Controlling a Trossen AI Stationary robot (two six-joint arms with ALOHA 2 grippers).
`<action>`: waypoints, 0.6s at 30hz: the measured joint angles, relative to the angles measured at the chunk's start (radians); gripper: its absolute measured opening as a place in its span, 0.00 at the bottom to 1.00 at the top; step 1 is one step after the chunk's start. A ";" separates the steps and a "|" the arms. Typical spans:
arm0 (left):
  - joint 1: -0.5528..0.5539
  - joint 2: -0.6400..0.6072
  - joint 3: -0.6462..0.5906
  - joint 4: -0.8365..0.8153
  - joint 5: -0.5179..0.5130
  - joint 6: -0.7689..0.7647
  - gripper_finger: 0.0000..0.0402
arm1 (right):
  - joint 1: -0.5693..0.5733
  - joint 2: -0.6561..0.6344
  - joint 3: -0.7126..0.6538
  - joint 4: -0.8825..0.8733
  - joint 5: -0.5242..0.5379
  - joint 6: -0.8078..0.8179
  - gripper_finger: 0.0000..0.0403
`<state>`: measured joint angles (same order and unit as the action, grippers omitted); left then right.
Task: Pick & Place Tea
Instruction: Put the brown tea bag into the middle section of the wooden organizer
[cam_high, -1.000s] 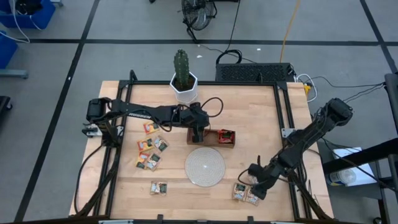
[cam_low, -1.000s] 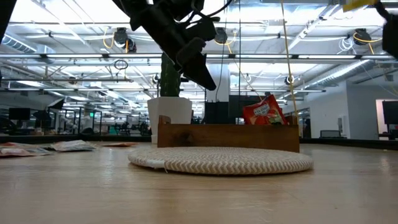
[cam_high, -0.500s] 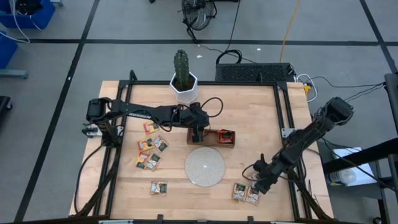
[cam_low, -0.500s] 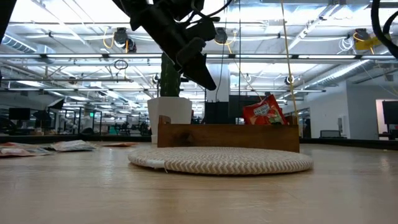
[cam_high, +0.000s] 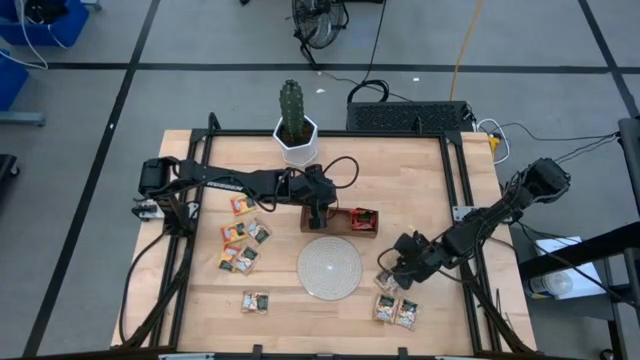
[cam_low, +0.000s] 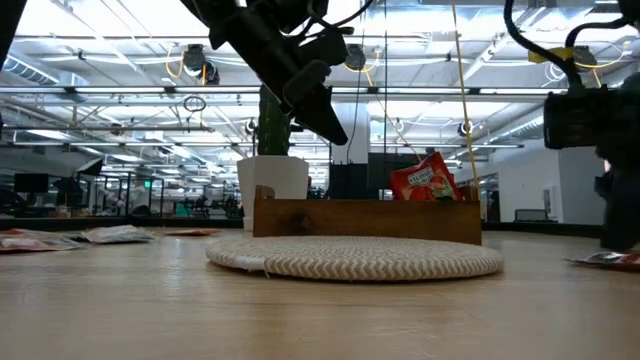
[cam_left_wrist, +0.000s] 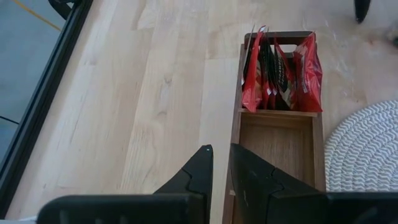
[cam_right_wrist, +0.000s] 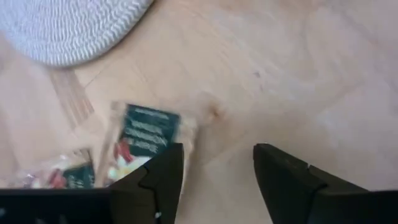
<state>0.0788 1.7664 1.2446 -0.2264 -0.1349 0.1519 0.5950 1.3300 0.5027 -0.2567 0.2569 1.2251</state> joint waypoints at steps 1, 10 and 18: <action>0.000 0.000 0.000 0.000 0.000 -0.001 0.16 | -0.003 -0.001 0.000 -0.002 -0.001 -0.032 0.45; 0.000 0.000 0.000 0.000 0.000 0.000 0.16 | -0.006 -0.065 -0.006 -0.001 0.005 -0.222 0.39; 0.000 0.000 0.000 0.000 0.000 0.000 0.16 | -0.110 -0.066 0.008 0.030 0.012 -0.384 0.50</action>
<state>0.0788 1.7664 1.2449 -0.2268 -0.1349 0.1522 0.4850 1.2639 0.5107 -0.2271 0.2693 0.8410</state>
